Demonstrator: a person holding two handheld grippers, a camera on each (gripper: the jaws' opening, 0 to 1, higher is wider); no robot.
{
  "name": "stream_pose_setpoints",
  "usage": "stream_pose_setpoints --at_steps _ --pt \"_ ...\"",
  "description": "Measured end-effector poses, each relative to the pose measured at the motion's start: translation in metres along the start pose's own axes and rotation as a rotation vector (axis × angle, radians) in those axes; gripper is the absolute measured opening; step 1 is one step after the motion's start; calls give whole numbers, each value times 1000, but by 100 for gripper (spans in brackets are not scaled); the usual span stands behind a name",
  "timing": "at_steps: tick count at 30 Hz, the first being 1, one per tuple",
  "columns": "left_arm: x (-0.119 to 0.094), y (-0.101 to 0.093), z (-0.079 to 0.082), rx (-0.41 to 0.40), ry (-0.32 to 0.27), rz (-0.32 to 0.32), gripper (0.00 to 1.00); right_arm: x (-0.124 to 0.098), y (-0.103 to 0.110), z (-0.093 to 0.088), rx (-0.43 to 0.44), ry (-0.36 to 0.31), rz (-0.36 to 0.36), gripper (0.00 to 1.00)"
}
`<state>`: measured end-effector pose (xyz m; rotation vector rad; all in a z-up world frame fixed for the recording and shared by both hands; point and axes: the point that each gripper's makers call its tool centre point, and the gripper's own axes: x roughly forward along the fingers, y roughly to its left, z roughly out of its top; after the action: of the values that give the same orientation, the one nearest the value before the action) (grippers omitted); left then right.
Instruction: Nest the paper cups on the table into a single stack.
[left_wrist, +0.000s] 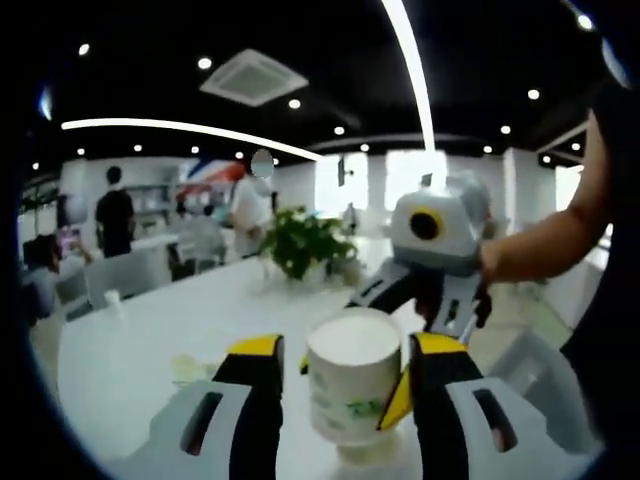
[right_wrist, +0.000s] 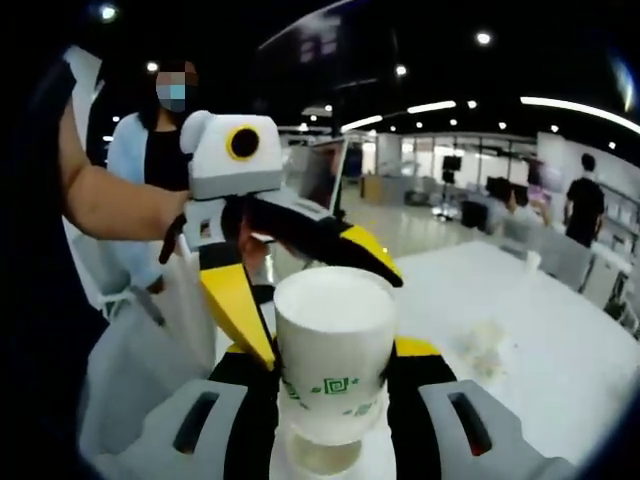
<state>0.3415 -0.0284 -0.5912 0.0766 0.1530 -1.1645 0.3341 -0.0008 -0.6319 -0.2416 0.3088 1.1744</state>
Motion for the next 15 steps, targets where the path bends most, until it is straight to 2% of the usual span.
stream_pose_setpoints --at_steps 3,7,9,15 --pt "1 -1 -1 -3 4 -9 46 1 1 0 -2 -1 5 40" --pt "1 -6 -2 -12 10 -33 37 2 1 1 -5 0 9 40" --pt "1 -6 -4 0 21 -30 37 3 1 -1 -9 5 7 40" --pt "1 -3 -6 -41 29 -25 36 3 0 -2 -9 6 11 40"
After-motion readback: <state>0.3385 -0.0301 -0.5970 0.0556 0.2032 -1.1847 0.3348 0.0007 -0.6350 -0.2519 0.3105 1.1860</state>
